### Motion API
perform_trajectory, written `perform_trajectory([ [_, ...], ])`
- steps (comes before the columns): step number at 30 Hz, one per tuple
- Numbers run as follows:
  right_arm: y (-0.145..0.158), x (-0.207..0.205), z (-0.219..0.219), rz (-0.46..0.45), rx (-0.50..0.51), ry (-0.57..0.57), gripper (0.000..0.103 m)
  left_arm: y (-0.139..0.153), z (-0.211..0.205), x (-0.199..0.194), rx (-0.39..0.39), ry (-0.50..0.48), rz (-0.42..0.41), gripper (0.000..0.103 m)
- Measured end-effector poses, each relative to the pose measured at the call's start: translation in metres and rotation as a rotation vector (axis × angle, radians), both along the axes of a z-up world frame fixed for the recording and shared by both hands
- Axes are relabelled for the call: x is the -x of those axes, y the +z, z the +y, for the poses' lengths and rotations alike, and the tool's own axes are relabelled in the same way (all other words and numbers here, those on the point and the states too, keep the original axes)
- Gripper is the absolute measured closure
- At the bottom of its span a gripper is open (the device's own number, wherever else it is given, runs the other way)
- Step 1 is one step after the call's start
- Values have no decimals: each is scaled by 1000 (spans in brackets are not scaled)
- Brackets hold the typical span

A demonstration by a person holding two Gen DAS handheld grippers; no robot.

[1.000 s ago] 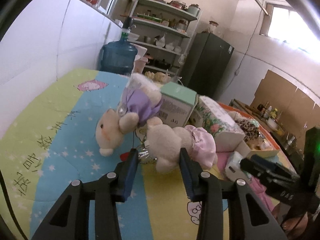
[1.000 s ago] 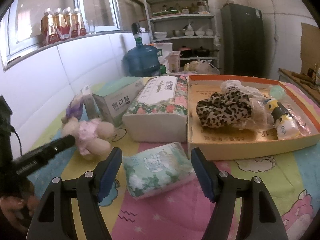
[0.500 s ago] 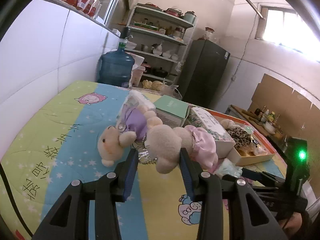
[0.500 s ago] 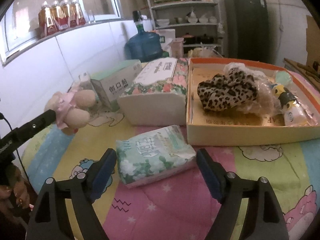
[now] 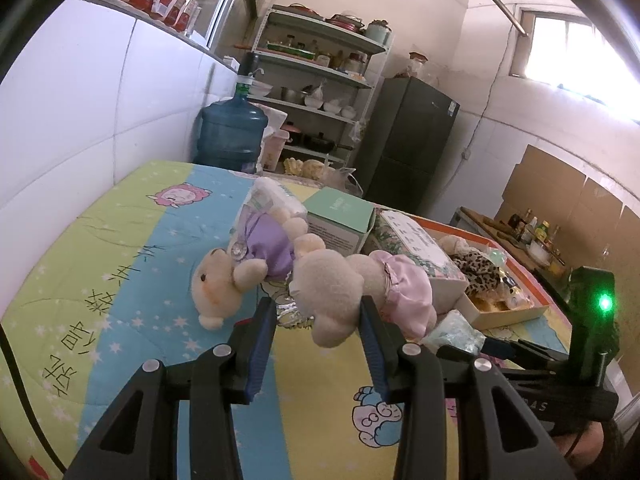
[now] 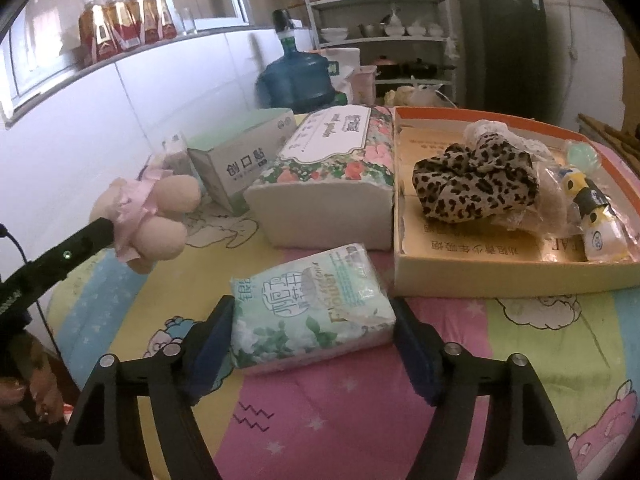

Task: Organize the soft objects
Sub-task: 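Lift the teddy bear with the left gripper while the right grips the mint tissue pack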

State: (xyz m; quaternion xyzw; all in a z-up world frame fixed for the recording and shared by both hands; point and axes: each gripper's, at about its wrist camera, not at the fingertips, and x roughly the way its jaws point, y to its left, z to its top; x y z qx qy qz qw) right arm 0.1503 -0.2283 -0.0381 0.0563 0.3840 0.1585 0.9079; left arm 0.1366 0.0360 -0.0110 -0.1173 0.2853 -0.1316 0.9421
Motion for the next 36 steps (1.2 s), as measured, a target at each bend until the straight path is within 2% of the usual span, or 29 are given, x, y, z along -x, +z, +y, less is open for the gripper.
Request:
perform_trajectory([
  [18, 32, 23, -23, -100, -16, -40, 26, 17, -25, 6, -23, -41, -40, 61],
  [36, 52, 32, -67, -160, -26, -114, 26, 42, -76, -1, -47, -116, -89, 60],
])
